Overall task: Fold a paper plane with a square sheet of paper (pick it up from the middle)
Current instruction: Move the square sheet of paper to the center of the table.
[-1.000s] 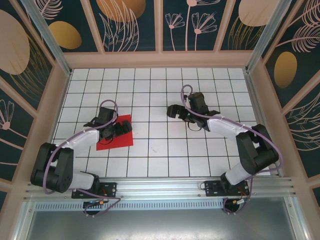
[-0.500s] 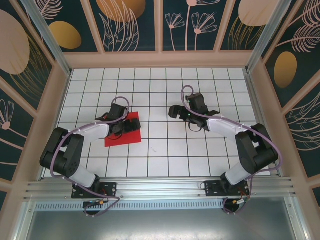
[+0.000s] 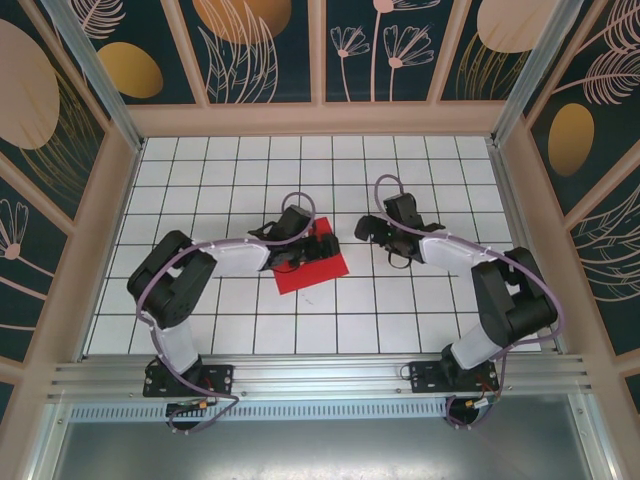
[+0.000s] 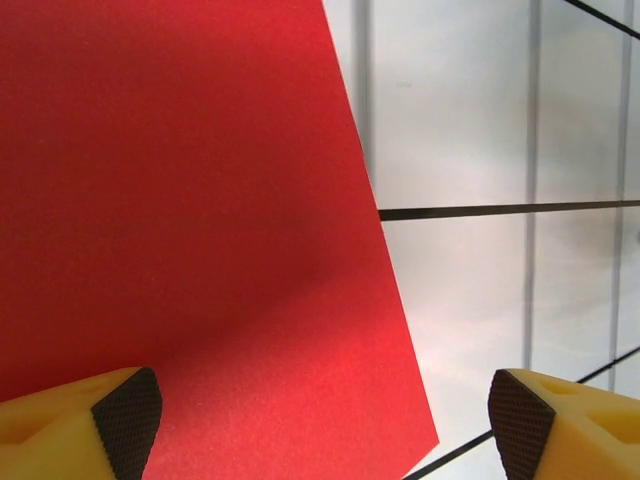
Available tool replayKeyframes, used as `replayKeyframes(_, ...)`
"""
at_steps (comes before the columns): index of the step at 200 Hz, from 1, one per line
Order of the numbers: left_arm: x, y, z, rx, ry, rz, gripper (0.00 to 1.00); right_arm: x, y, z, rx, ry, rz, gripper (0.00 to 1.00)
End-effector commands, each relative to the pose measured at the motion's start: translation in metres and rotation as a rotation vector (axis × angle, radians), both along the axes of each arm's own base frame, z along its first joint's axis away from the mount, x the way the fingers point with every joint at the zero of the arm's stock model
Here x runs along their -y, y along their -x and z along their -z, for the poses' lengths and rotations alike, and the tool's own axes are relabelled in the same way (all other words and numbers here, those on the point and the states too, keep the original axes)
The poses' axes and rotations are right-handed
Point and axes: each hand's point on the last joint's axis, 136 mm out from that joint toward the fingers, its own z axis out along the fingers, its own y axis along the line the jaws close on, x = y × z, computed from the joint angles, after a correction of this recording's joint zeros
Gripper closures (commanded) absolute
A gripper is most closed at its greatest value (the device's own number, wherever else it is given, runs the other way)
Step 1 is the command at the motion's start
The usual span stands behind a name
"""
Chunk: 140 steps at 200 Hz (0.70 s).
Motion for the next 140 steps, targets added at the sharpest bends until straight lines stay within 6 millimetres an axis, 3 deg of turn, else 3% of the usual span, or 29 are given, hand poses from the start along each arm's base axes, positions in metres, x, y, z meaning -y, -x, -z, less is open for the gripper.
replayKeyframes(1,0.04,0.008,0.003,-0.036,0.053,0.049,0.13,0.019,0.012,-0.005,-0.013,-0.068,0.053,0.01)
replayKeyframes(40,0.072,0.009,0.005,-0.035,0.086,0.108,0.15,0.031,0.018,-0.008,-0.01,-0.082,0.058,0.01)
replayKeyframes(73,0.074,0.003,-0.015,0.02,0.09,0.115,0.15,0.019,0.017,-0.017,0.004,-0.124,-0.006,0.02)
replayKeyframes(108,0.031,-0.014,-0.059,0.159,0.052,-0.049,0.11,-0.007,0.012,-0.034,0.043,-0.136,-0.124,0.05)
replayKeyframes(121,0.004,-0.019,-0.066,0.19,0.028,-0.127,0.1,-0.022,0.01,-0.038,0.043,-0.122,-0.179,0.06)
replayKeyframes(130,-0.017,-0.024,-0.085,0.232,0.038,-0.187,0.1,-0.033,0.008,-0.039,0.033,-0.103,-0.215,0.07)
replayKeyframes(140,-0.048,-0.023,-0.08,0.237,0.008,-0.254,0.09,-0.048,0.007,-0.037,0.016,-0.079,-0.266,0.09)
